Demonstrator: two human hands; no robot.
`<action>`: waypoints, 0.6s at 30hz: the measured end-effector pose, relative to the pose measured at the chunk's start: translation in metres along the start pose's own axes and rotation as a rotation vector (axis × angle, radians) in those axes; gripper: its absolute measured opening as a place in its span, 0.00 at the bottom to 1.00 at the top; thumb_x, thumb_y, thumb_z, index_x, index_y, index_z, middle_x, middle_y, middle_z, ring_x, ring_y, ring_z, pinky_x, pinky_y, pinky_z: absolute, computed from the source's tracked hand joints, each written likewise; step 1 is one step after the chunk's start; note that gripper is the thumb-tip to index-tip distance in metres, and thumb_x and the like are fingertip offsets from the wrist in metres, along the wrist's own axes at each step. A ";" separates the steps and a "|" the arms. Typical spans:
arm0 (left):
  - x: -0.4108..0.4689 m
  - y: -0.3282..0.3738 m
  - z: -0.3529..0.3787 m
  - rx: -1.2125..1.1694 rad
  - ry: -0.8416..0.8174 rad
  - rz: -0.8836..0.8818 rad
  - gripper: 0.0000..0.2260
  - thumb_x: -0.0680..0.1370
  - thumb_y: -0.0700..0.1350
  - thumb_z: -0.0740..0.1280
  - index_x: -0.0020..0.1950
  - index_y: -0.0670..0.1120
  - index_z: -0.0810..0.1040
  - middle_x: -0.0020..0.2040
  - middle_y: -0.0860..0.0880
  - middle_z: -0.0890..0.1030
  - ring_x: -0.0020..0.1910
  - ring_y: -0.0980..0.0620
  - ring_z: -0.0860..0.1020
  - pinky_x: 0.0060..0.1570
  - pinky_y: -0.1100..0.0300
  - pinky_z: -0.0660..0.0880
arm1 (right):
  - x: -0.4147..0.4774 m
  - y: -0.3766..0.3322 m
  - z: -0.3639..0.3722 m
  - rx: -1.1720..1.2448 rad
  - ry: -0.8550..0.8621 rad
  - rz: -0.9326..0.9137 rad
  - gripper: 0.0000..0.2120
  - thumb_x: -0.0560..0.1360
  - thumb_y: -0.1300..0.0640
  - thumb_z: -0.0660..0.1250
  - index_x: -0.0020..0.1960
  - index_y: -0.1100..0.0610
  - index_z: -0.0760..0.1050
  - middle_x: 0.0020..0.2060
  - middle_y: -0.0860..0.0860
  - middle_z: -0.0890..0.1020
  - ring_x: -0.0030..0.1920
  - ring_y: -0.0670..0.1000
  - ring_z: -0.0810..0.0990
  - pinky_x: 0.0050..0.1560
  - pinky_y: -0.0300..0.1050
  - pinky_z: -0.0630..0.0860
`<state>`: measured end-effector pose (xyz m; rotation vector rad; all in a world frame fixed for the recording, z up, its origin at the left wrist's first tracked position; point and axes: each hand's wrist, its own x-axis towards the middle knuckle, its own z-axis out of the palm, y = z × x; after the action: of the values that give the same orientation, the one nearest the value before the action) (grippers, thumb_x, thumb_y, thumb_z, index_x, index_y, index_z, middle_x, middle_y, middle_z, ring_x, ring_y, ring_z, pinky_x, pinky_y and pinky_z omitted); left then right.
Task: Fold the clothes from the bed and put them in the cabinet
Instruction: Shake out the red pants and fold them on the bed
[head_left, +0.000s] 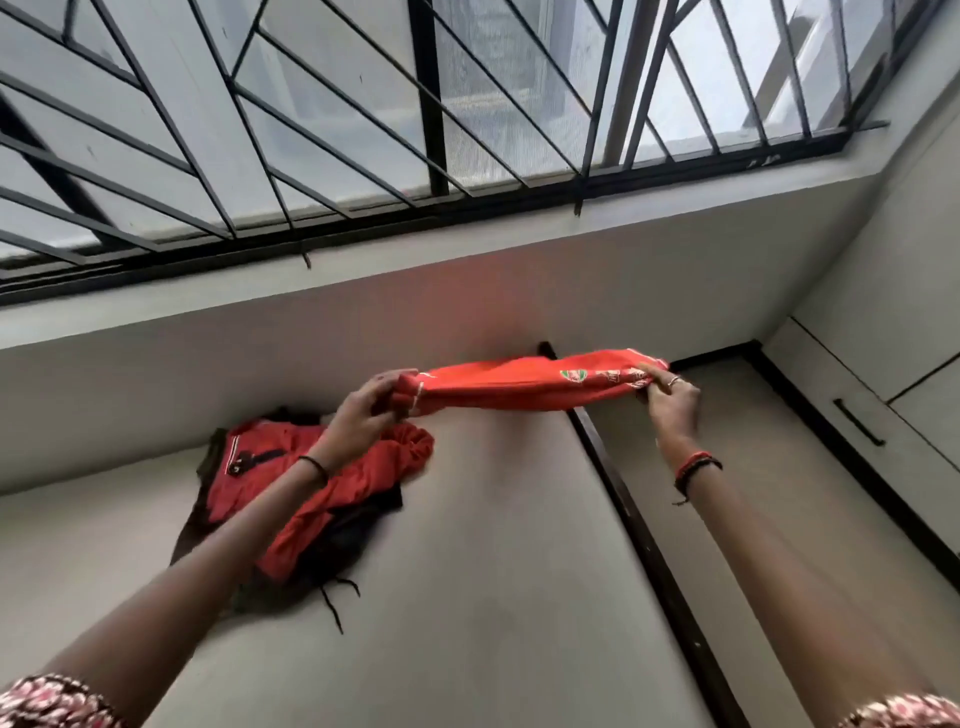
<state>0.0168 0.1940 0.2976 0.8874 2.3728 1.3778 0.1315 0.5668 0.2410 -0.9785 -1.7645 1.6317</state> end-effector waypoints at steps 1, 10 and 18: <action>-0.017 -0.020 0.012 0.031 -0.019 -0.014 0.24 0.69 0.37 0.67 0.58 0.62 0.76 0.60 0.71 0.74 0.58 0.70 0.73 0.60 0.71 0.68 | -0.011 0.026 -0.003 -0.054 -0.022 0.027 0.17 0.73 0.74 0.60 0.57 0.64 0.79 0.49 0.54 0.82 0.41 0.39 0.79 0.44 0.26 0.75; -0.209 -0.224 0.121 0.118 -0.087 -0.286 0.14 0.70 0.55 0.68 0.56 0.59 0.77 0.61 0.76 0.69 0.67 0.57 0.70 0.63 0.58 0.69 | -0.156 0.234 -0.027 -0.609 -0.301 0.197 0.14 0.73 0.71 0.66 0.55 0.60 0.82 0.47 0.58 0.85 0.49 0.54 0.82 0.49 0.42 0.78; -0.361 -0.285 0.183 -0.274 -0.047 -0.805 0.22 0.69 0.53 0.74 0.60 0.67 0.74 0.65 0.66 0.72 0.66 0.68 0.67 0.66 0.72 0.62 | -0.276 0.306 -0.065 -0.861 -0.525 0.337 0.15 0.79 0.66 0.59 0.56 0.51 0.79 0.45 0.54 0.81 0.42 0.49 0.81 0.40 0.42 0.80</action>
<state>0.2829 -0.0069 -0.0680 -0.1211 2.0516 1.2441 0.3914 0.3849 -0.0300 -1.3422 -2.9223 1.3780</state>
